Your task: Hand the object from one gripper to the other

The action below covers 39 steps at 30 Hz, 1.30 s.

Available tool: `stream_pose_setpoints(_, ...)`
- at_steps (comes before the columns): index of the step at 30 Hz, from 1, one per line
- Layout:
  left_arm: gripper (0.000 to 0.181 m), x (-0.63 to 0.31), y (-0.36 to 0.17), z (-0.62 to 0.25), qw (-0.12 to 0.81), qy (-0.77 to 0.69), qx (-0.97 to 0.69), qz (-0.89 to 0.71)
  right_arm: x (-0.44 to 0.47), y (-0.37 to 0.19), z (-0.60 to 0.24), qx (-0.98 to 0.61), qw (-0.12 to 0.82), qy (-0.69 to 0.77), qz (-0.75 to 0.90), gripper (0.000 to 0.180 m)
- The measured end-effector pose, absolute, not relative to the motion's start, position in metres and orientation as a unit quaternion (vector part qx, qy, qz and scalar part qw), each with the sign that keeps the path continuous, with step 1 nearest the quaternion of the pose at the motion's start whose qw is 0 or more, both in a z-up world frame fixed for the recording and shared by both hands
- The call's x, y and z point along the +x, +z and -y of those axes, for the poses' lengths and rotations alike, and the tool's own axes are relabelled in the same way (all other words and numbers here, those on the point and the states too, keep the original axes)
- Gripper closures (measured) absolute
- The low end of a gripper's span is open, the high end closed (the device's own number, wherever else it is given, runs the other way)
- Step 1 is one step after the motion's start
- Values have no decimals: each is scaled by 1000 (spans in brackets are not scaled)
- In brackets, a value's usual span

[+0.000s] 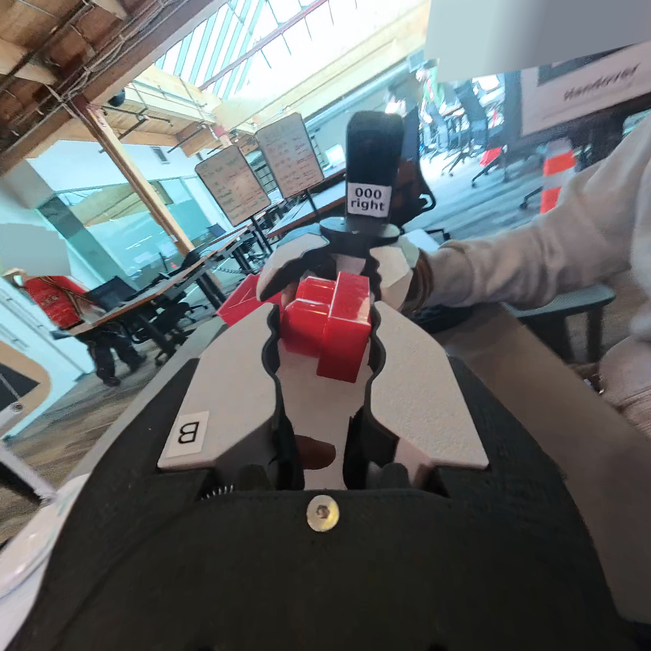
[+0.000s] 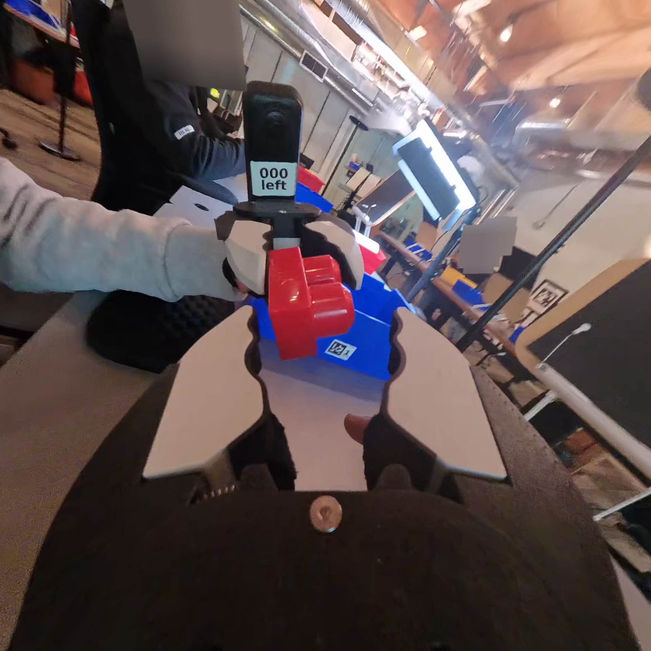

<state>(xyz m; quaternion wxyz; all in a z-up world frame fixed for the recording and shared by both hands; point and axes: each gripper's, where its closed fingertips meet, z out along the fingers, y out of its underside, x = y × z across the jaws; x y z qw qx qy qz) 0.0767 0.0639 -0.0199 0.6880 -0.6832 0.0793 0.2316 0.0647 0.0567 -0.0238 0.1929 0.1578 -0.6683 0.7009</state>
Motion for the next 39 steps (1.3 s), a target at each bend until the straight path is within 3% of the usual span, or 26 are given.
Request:
stream_pose_setpoints(5,133,81,-20,-66,701,194,-683,-73,73,-26,-56,179,180,707,660,134)
stream_pose_setpoints(9,134,78,-22,-66,706,179,-683,-59,72,-24,-55,156,152,717,662,137)
stream_pose_setpoints(12,115,79,-13,-62,718,238,-649,-89,63,-18,-58,87,60,737,668,138)
stream_pose_setpoints(15,100,69,-14,-58,657,368,-645,-126,49,-16,-62,-10,-58,746,663,137)
stream_pose_setpoints(19,102,58,-23,-63,593,449,-652,-144,41,-20,-64,-105,-233,732,632,138)
stream_pose_setpoints(22,112,53,-29,-65,557,482,-658,-158,43,-28,-60,-125,-277,710,636,138)
stream_pose_setpoints(25,143,54,-31,-68,552,480,-662,-163,48,-35,-55,-124,-280,694,652,138)
stream_pose_setpoints(30,144,57,-29,-66,588,416,-681,-130,51,-35,-53,-92,-248,700,664,136)
stream_pose_setpoints(33,144,60,-26,-63,643,314,-694,-74,53,-27,-56,-18,-120,728,674,103)
stream_pose_setpoints(37,144,68,-19,-60,704,205,-679,-40,62,-21,-59,96,79,727,676,109)
stream_pose_setpoints(39,144,71,-17,-61,717,173,-674,-37,66,-23,-57,129,128,720,670,116)
